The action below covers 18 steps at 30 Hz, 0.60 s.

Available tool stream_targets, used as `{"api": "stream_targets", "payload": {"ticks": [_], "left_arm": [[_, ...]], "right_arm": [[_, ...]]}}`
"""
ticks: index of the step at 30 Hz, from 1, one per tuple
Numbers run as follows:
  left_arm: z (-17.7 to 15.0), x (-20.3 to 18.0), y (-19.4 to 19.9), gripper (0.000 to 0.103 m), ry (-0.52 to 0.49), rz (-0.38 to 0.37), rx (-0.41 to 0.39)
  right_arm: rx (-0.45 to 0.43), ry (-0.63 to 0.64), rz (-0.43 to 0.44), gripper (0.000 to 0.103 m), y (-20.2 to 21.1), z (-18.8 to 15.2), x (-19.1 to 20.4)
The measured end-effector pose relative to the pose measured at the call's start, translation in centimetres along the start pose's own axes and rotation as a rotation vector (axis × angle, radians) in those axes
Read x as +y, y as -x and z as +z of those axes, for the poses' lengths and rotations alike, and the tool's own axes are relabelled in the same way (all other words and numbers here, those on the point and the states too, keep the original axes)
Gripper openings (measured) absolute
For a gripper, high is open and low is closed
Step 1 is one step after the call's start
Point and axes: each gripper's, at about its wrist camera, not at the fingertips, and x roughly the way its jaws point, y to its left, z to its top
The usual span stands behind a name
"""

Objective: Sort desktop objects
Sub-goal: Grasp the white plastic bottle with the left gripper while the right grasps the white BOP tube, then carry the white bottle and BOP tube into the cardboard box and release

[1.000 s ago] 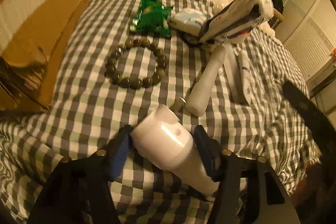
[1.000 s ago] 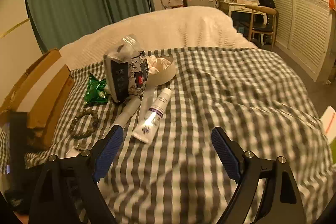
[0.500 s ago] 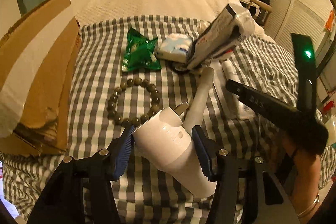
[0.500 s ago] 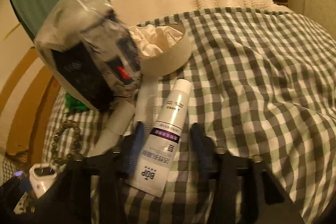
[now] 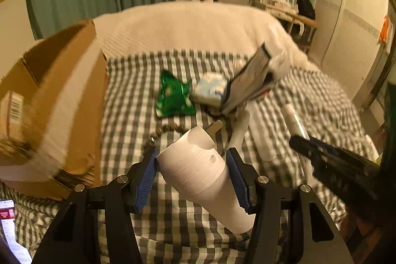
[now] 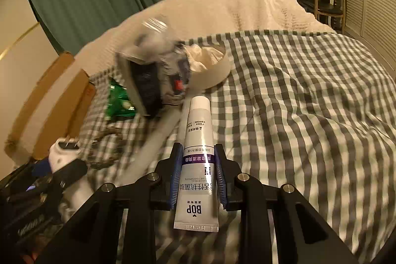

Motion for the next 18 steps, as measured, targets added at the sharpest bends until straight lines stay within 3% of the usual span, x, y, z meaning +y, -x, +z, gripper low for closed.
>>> {"api": "stream_targets", "payload": {"ticks": [6,12,18], "left_arm": [[2.1,1.5,4.1,0.057,0.028,-0.02,-0.091],[5.9,4.6,7.1,0.057,0.044,-0.022,-0.162],[9.7,9.7,8.8,0.057,0.052,0.014,-0.205]], "right_arm": [[-0.045,0.092,0.002,0.025,5.3,0.5,4.0],[-0.122,0.2,0.018,0.025,11.0,3.0,9.7],[-0.163,0.274,0.069,0.025,12.9,6.5,16.2]]}}
